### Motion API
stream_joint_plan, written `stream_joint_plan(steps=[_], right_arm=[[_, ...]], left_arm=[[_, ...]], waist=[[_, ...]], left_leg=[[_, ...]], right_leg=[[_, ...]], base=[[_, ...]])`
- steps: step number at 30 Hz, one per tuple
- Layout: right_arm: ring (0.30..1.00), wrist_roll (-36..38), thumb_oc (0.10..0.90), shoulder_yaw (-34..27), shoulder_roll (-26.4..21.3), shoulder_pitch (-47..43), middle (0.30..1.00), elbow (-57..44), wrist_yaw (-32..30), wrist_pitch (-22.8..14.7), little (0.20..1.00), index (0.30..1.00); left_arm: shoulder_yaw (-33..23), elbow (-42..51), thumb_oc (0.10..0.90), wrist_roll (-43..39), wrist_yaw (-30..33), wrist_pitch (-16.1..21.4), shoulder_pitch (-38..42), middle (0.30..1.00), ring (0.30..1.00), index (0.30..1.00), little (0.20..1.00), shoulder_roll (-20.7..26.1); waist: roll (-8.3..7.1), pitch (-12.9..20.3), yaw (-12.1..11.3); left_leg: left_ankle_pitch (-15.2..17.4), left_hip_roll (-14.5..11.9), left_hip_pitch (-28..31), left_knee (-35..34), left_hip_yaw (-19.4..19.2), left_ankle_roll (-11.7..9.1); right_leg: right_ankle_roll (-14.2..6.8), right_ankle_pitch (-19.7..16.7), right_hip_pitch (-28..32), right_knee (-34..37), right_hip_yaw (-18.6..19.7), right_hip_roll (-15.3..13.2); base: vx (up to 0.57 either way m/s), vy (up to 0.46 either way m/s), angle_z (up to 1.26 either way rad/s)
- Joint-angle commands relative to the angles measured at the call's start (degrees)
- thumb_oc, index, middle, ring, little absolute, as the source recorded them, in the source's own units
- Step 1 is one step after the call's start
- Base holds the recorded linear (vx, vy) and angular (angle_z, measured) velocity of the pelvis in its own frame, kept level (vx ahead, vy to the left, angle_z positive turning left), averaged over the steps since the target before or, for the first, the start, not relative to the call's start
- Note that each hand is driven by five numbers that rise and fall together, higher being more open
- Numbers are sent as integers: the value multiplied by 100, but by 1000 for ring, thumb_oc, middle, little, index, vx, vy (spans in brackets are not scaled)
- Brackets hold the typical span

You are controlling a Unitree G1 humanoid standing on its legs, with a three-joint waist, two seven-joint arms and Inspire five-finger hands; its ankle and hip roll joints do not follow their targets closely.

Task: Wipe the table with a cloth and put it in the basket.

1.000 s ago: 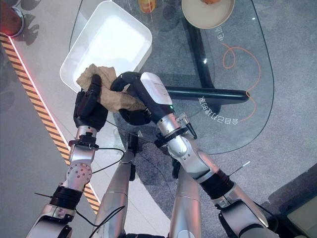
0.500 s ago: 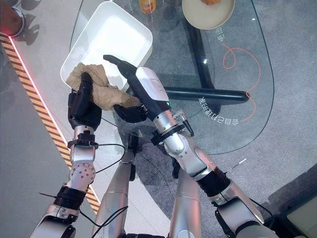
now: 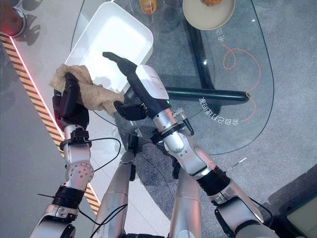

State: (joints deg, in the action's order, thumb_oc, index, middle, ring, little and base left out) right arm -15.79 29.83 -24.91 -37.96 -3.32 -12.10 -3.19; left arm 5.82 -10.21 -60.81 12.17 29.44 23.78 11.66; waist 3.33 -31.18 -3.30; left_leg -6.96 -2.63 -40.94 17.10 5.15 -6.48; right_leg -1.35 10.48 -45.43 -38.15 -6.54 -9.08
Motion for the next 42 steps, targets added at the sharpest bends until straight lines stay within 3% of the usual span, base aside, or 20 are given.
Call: stream_joint_plan(steps=[1,9,16,25,36,40,42], right_arm=[[900,59,800,-255,405,-786,900,-721,-271,-595,900,900],[900,53,800,-376,391,-694,900,-659,-719,-430,900,900],[900,-67,800,-757,223,-505,900,-103,-1763,-350,900,900],[900,-275,800,-1508,-134,1,900,735,-2941,-506,900,900],[900,679,800,-2488,-819,632,900,2385,-4271,-290,900,900],[900,987,800,-2673,-893,739,900,3117,-4614,-521,900,900],[900,1479,800,-2785,-991,774,900,3685,-4800,-594,900,900]], left_arm=[[-417,883,100,657,-169,775,491,300,300,300,200,84],[-479,809,100,1070,197,917,574,300,300,300,200,188],[-545,707,100,1426,333,970,689,300,300,300,200,347],[-676,665,100,1388,125,1009,584,300,300,300,200,536],[-873,460,100,1807,103,1058,560,300,300,300,200,1104],[-891,368,100,1956,211,1064,672,300,300,300,200,1307],[-877,279,100,2199,423,1004,821,300,300,300,200,1516]], waist=[[-56,138,-52],[-60,138,-19],[-56,138,60],[-65,138,182],[-90,138,330],[-79,138,353],[-71,138,378]], left_leg=[[790,768,236,448,-415,653],[831,751,276,466,-416,634],[872,716,281,492,-462,624],[923,671,294,483,-512,640],[993,584,372,420,-542,638],[945,556,361,375,-557,629],[945,528,390,339,-575,614]], right_leg=[[24,-605,420,1096,-105,598],[23,-550,444,1044,-81,595],[10,-531,433,1011,-46,569],[-24,-543,410,1013,30,585],[-68,-558,461,1053,147,647],[-69,-631,462,1127,182,660],[-74,-649,493,1180,207,661]], base=[[0,0,0],[0,0,0],[0,0,0],[-6,7,-2],[0,0,0],[-17,9,-5],[-15,13,-11]])
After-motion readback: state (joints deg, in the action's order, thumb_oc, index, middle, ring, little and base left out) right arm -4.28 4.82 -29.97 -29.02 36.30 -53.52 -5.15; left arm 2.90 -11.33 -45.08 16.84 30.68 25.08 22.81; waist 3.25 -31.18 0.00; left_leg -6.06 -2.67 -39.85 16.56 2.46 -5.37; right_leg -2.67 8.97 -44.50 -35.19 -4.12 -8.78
